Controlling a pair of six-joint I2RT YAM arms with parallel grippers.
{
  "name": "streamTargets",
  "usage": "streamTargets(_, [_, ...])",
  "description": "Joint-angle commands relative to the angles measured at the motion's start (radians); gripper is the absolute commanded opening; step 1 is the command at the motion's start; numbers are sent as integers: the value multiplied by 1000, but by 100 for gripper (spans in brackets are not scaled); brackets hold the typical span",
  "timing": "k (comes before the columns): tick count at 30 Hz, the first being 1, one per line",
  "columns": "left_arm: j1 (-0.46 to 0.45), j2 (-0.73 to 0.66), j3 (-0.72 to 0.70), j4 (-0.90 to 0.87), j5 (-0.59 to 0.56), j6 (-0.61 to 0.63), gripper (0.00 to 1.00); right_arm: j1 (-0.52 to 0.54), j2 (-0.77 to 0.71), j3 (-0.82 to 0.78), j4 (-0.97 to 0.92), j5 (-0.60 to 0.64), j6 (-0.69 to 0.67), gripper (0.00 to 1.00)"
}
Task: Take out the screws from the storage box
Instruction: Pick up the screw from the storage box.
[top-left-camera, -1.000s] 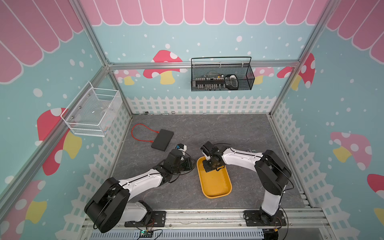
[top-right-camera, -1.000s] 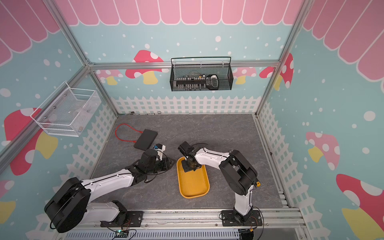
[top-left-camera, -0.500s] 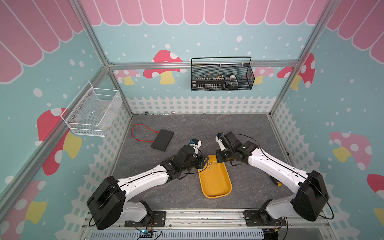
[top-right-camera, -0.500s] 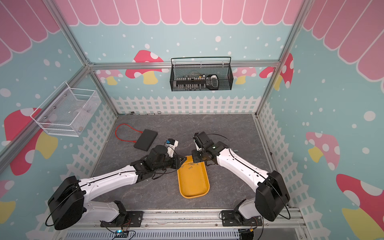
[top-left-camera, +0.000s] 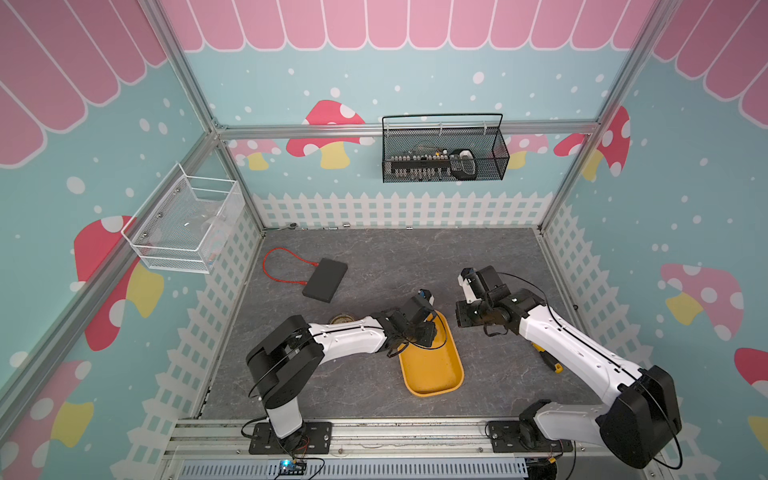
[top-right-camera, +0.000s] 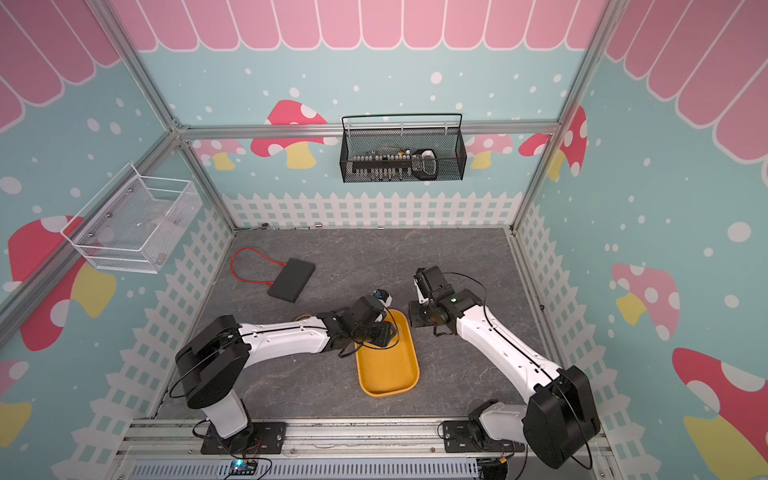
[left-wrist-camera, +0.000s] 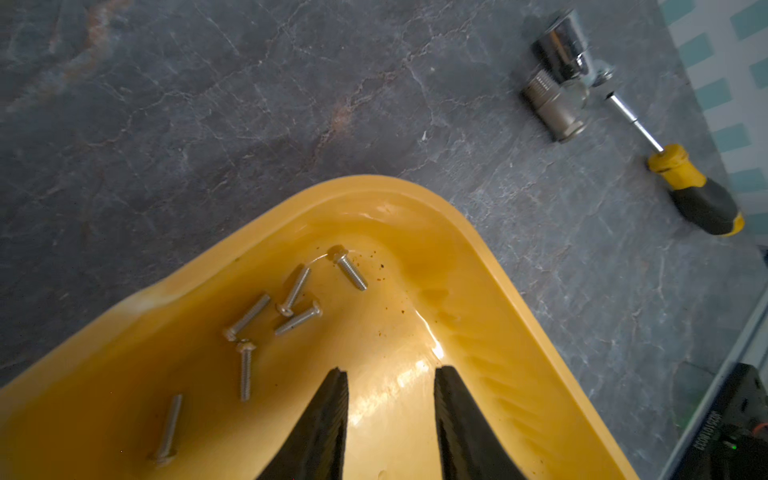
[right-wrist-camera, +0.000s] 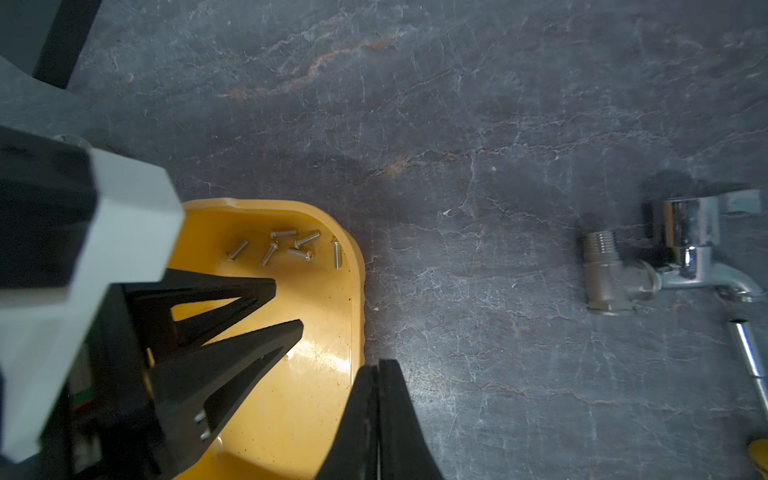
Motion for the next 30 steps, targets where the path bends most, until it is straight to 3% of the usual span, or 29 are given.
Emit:
streamTargets(1, [-2, 50, 44, -59, -88, 49, 41, -5, -17, -21, 24, -6, -11, 9])
streamTargets(7, [27, 108, 96, -62, -68, 104, 42, -6, -16, -26, 40, -7, -11, 9])
streamTargets(9, [41, 109, 113, -62, -47, 128, 38, -7, -16, -26, 41, -2, -10, 9])
streamTargets(14, [40, 126, 169, -50, 33, 75, 35, -6, -26, -52, 60, -8, 2, 10])
streamTargets(22, [19, 218, 246, -121, 30, 56, 23, -6, -46, -78, 74, -22, 13, 11])
streamTargets(30, [-7, 202, 230, -166, -59, 45, 22, -6, -45, -86, 82, -29, 13, 12])
